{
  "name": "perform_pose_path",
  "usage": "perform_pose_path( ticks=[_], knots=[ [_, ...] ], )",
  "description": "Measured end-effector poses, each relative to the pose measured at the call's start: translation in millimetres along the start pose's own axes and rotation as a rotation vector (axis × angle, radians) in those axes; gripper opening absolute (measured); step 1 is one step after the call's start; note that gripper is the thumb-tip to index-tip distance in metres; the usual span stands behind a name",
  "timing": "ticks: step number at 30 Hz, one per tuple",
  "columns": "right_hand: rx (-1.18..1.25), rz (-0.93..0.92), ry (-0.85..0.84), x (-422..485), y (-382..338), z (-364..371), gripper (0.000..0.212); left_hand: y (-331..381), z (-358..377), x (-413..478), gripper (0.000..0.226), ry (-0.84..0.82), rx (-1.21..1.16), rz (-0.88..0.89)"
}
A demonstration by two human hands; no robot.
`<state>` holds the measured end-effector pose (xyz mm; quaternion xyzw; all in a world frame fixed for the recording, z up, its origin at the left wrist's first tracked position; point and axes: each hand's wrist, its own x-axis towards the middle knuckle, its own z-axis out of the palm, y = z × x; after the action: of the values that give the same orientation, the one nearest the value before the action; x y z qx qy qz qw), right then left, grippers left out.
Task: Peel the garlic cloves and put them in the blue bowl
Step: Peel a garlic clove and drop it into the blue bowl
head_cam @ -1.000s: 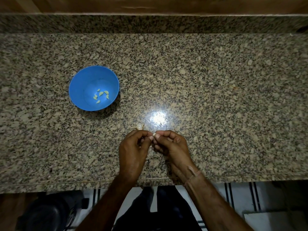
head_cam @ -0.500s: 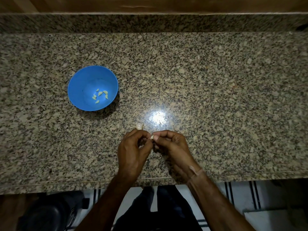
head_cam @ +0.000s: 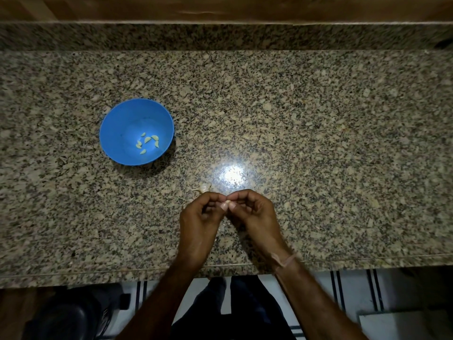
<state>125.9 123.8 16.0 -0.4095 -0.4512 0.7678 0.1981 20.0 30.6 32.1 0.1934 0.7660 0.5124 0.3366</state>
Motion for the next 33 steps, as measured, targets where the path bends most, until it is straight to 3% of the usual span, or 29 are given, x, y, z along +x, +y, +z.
perform_pose_path(
  ticks=[5, 11, 25, 29, 33],
  knots=[
    [-0.178, -0.132, 0.013, -1, -4, 1, 0.015, -7, 1, 4, 0.011, 0.028, -0.133, -0.072],
    [-0.229, -0.147, 0.009, -2, -3, 5, 0.015, -9, 2, 3, 0.013, -0.03, -0.349, -0.249],
    [-0.335, -0.178, 0.061, -2, -3, 10, 0.011, -12, -2, 5, 0.013, -0.051, -0.23, -0.195],
    [-0.356, -0.19, 0.049, 2, -1, 9, 0.015, -15, -4, 8, 0.014, -0.146, -0.328, -0.353],
    [-0.369, -0.235, 0.026, 7, 1, 6, 0.023, -11, -4, 11, 0.013, -0.191, -0.61, -0.584]
  ],
)
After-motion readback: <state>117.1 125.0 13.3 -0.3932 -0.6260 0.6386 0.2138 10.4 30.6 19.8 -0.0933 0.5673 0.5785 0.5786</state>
